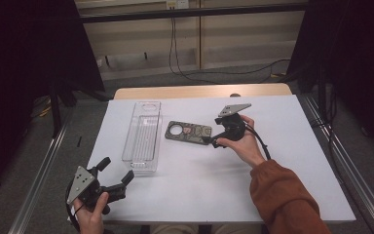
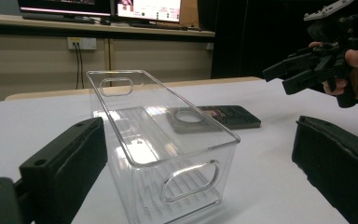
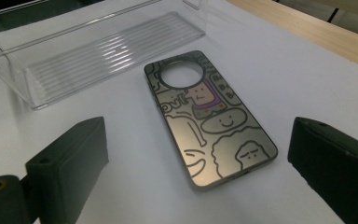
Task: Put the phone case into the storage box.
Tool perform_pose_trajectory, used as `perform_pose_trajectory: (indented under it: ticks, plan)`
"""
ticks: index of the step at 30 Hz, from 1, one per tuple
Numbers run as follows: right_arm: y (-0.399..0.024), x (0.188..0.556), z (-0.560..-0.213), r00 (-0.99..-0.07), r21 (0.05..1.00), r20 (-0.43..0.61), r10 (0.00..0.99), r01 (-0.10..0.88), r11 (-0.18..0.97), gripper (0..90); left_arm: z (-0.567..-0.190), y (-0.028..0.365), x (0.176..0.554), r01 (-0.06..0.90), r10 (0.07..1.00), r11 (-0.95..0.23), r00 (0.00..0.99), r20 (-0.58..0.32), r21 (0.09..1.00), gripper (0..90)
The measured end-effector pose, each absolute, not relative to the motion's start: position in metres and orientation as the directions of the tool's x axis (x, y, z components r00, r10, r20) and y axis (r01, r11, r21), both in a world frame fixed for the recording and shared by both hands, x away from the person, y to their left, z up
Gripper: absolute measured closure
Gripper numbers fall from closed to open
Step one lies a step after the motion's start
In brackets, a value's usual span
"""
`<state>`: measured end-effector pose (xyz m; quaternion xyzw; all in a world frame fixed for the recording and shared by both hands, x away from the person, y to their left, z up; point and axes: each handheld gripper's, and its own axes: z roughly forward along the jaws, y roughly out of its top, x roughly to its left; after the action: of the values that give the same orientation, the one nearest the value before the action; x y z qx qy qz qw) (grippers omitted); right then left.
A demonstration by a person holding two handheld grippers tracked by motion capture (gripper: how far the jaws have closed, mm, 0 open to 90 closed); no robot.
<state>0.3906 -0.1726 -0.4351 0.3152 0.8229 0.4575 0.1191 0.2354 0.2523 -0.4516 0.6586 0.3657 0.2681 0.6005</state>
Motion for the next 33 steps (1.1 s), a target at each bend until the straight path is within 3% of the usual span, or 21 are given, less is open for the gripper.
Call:
perform_pose_trajectory:
  ticks: [18,33]
  plan:
    - [-0.139,0.436,-0.429,-0.818,0.734,0.09,0.568,0.44,0.517,5.6,-0.452,0.252,0.236,0.163,0.803,-0.014,0.59,-0.086,0.986,3.4]
    - [-0.107,0.475,-0.437,-0.848,0.547,0.073,0.526,0.474,0.69,6.2,-0.453,0.252,0.236,0.172,0.799,-0.018,0.595,-0.089,0.985,3.4]
